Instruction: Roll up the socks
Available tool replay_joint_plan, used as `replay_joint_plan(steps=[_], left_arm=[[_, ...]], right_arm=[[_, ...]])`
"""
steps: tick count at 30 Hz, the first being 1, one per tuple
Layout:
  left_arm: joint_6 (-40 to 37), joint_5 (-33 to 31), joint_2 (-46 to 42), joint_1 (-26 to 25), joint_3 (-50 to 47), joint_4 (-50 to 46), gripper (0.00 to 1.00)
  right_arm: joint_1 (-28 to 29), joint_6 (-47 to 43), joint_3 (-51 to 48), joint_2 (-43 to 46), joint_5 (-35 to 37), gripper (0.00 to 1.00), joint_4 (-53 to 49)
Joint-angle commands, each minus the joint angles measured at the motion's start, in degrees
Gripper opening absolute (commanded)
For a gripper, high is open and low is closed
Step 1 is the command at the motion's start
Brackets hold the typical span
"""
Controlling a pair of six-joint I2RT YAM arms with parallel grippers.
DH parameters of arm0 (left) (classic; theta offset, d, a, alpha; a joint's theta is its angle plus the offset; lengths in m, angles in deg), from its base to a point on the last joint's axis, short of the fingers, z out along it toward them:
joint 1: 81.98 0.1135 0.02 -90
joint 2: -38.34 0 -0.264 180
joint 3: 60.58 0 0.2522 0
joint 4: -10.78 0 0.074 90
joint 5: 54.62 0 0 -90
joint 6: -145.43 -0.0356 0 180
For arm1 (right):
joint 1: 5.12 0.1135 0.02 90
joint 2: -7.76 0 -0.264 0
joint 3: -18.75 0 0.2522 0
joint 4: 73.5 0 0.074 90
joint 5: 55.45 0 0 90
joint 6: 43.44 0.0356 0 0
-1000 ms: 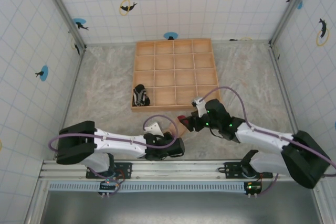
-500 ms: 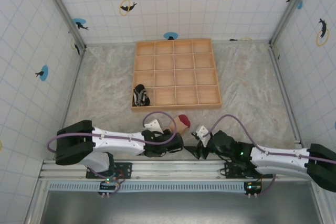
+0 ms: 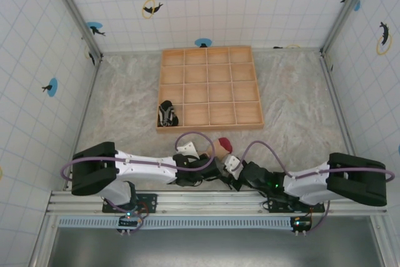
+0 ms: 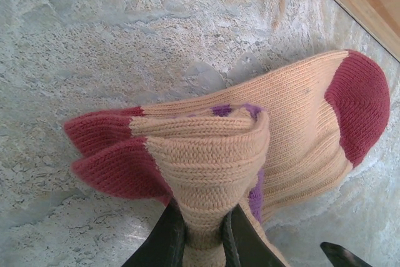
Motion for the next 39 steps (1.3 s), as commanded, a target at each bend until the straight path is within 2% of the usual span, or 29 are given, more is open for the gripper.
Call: replay_joint_plan(steps=[1, 7, 17, 20, 24, 25, 27, 28, 30, 33, 39], left_arm=[[-0.92, 0.86, 1.17, 0.54, 0.87, -0.67, 0.0], [-1.25, 1.24, 1.79, 0.54, 1.33, -0.27, 0.0], [-1.13, 1.21, 1.24, 0.54, 1.0, -0.14, 0.0], [-1.37, 1.15, 1.1, 0.54, 0.89, 0.17, 0.0], [-1.77, 1.56, 1.09, 0.54, 0.59, 0.95, 0.0], [-1.76, 1.59, 0.85, 0.54, 0.35, 1.12, 0.06], [-1.4, 1.21, -0.23, 0.54, -0.25, 1.19, 0.3], [-1.33, 0.86, -0.76, 0.54, -0.6, 1.15, 0.43], [-1.41, 0.05, -2.19, 0.54, -1.22, 1.25, 0.59], [-1.8, -0.94, -3.66, 0.54, -1.78, 1.45, 0.66], [-2.29, -3.29, -5.02, 0.54, -2.06, 1.15, 0.63]], right_arm=[[0.43, 0.77, 2.81, -2.81, 0.43, 0.63, 7.55], [0.75, 2.19, 5.02, -8.43, -0.4, 0.61, 10.58], [0.7, 7.98, 5.56, -15.39, 0.31, 0.49, 14.07], [0.7, 9.59, 5.94, -15.94, 1.89, 0.4, 12.76], [-0.06, 12.19, 6.59, -16.32, 1.18, 0.15, 11.59], [-0.46, 13.21, 6.67, -16.27, 0.49, 0.1, 11.45], [-1.63, 16.72, 6.18, -15.96, -1.22, 0.0, 11.47], [-2.05, 18.29, 5.85, -15.84, -1.9, 0.0, 11.64], [-3.27, 22.24, 5.1, -15.68, -3.73, 0.0, 11.73], [-4.34, 28.38, 3.89, -15.18, -5.22, 0.0, 11.82], [-5.73, 44.28, 0.33, -14.77, -3.55, 0.0, 10.8]])
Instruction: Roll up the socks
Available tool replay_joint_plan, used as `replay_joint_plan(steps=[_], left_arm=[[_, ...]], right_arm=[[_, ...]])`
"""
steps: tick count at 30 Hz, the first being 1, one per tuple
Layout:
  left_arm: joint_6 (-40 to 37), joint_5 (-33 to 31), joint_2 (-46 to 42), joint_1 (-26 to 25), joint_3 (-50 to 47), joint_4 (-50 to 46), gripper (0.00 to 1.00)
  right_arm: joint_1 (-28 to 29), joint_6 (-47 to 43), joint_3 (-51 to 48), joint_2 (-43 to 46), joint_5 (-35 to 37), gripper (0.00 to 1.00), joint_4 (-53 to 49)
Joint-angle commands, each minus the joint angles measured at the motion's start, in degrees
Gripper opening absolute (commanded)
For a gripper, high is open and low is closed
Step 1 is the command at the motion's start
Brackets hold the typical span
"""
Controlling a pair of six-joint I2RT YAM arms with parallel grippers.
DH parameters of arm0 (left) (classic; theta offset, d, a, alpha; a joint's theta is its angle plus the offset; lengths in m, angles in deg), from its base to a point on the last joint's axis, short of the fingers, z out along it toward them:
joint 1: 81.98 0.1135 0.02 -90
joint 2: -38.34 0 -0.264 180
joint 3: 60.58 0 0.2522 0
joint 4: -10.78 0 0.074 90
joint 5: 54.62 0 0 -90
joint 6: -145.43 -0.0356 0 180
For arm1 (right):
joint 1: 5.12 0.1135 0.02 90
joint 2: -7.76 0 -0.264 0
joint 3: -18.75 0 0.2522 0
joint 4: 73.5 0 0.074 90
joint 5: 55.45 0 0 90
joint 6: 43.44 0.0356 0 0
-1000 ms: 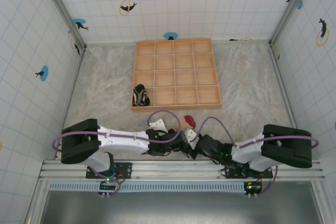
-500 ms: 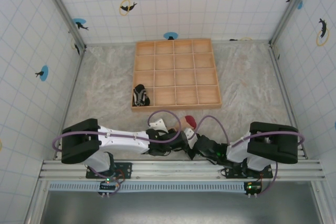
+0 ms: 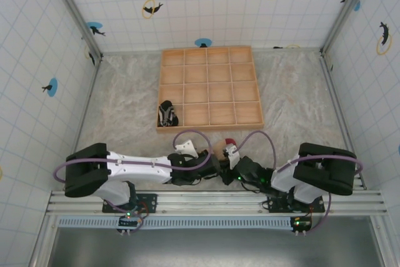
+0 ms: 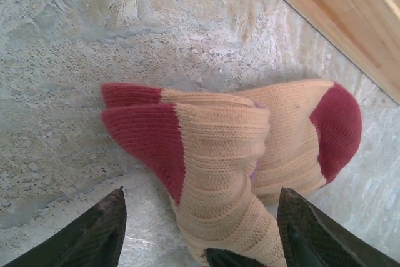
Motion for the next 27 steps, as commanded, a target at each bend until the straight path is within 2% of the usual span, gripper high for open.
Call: replay_joint_plan(steps=[1, 6, 11, 14, 18, 22, 27], left_arm=[[-0.79, -2.87, -1.46, -0.03, -1.06, -0.73, 0.62], [-1.42, -3.28, -1.43, -0.15, -1.08, -0.11, 0.55], [-5.35, -3.06, 0.16, -0.34, -0.01, 1.77, 0.51], [-8.77, -1.63, 0.04, -0.34, -1.62, 7.43, 0.51], [-12.1, 0.66, -0.2, 0.5, -3.81, 13.19, 0.51], [-16.42, 1.32, 0.87, 1.39, -1.94, 12.38, 0.5], [-19.65, 7.5, 2.54, 4.2, -3.63, 18.46, 0.49]], right_arm=[[-0.8, 13.17, -3.44, 0.27, 1.04, 0.0, -1.81], [-1.8, 26.51, -7.38, 1.91, 3.1, 0.0, -3.3], [-3.03, 34.87, -11.18, 3.71, 3.61, 0.0, -3.3], [-3.96, 39.42, -13.3, 4.55, 3.8, 0.0, -4.01], [-3.84, 43.57, -13.5, 6.52, 3.93, 0.0, -10.29], [-3.94, 46.87, -15.65, 9.86, 5.19, 0.0, -13.43], [-4.94, 47.59, -16.45, 13.44, 5.78, 0.0, -20.36]])
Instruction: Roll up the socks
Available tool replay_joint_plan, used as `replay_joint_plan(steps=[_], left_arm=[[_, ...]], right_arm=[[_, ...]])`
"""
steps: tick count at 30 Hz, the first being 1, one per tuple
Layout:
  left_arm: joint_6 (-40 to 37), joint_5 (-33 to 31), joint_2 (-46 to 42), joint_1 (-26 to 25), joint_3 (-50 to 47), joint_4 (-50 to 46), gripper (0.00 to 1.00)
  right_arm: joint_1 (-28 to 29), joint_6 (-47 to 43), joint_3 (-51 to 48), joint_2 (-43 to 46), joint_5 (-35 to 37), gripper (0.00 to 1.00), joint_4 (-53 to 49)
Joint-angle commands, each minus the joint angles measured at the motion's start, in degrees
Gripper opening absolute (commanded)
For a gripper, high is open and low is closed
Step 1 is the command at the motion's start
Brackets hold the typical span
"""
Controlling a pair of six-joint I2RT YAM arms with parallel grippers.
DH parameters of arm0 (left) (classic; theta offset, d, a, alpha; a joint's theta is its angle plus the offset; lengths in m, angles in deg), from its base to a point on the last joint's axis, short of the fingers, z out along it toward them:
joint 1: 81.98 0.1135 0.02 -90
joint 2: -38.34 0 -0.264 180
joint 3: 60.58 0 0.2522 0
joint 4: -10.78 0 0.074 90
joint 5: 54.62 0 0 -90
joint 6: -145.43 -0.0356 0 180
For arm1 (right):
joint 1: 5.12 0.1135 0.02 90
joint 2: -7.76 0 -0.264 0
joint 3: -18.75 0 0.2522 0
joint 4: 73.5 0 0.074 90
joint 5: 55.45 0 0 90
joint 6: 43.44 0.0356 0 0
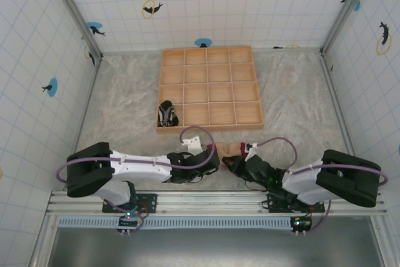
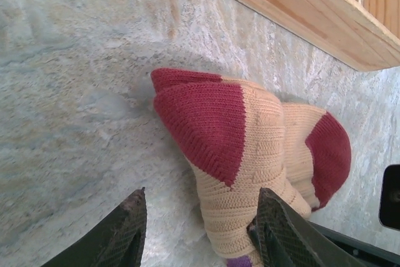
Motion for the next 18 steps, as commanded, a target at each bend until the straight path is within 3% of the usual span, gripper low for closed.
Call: replay_joint_plan(steps=[1, 7, 18], left_arm=[[-4.68, 3.72, 1.59, 1.21, -0.76, 4.89, 0.48], [-8.86, 6.41, 5.37, 1.71, 0.46, 10.85, 0.48], [-8.83, 7.46, 9.77, 4.39, 0.13, 16.27, 0.48]], right_arm=[[-0.91, 3.3, -12.55, 1.16, 2.15, 0.0, -11.05], [-1.54, 5.23, -13.68, 3.93, 1.54, 0.0, -15.91], [-2.66, 4.89, -13.74, 5.27, -0.13, 0.0, -17.79]])
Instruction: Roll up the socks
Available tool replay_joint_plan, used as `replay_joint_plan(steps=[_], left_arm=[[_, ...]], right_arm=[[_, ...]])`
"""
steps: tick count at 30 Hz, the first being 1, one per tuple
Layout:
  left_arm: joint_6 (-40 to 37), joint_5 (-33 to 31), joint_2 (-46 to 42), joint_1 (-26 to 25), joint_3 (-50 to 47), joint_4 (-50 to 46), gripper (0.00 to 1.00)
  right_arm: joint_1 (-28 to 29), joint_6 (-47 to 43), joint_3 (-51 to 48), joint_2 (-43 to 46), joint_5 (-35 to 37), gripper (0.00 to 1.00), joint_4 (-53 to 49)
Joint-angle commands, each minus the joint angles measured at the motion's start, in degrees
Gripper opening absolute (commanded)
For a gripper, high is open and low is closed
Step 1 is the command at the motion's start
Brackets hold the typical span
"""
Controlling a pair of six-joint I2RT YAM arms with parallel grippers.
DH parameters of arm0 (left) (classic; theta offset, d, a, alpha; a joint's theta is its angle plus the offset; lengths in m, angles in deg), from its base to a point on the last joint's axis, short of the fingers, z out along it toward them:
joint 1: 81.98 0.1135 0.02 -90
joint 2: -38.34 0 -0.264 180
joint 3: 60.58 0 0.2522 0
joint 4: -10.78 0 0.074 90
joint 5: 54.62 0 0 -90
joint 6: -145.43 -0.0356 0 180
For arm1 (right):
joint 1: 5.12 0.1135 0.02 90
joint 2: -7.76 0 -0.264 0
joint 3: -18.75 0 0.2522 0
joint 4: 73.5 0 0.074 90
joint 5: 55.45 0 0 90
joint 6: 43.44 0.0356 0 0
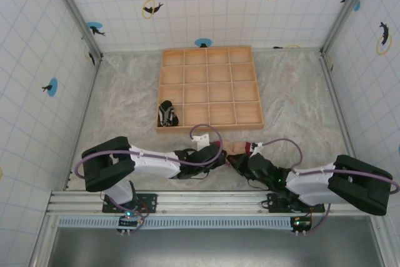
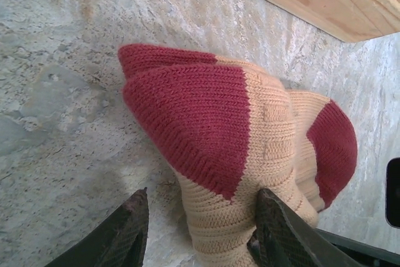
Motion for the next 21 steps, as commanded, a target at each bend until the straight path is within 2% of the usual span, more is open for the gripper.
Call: replay_joint_plan(steps=[1, 6, 8, 13, 21], left_arm=[[-2.06, -0.24, 1.59, 0.93, 0.13, 2.91, 0.49], [-3.18, 1.0, 3.41, 1.25, -0.93, 8.96, 0.58], [-2.93, 1.03, 3.6, 1.3, -2.35, 11.83, 0.59], [-1.68, 1.97, 4.42, 1.99, -4.86, 16.05, 0.54], [-2.06, 1.77, 7.04, 2.66, -3.84, 15.39, 0.51]], right_arm=[[-0.24, 0.69, -13.64, -0.66, -0.63, 0.0, -9.5], [-0.85, 0.38, -13.66, -1.23, -1.41, 0.0, -9.28], [-1.23, 0.16, -13.67, -1.19, -1.73, 0.0, -8.85], [-1.61, -0.49, -13.5, -0.15, -1.79, 0.0, -9.4], [-2.16, -1.05, -13.93, 1.47, -2.42, 0.0, -9.24]])
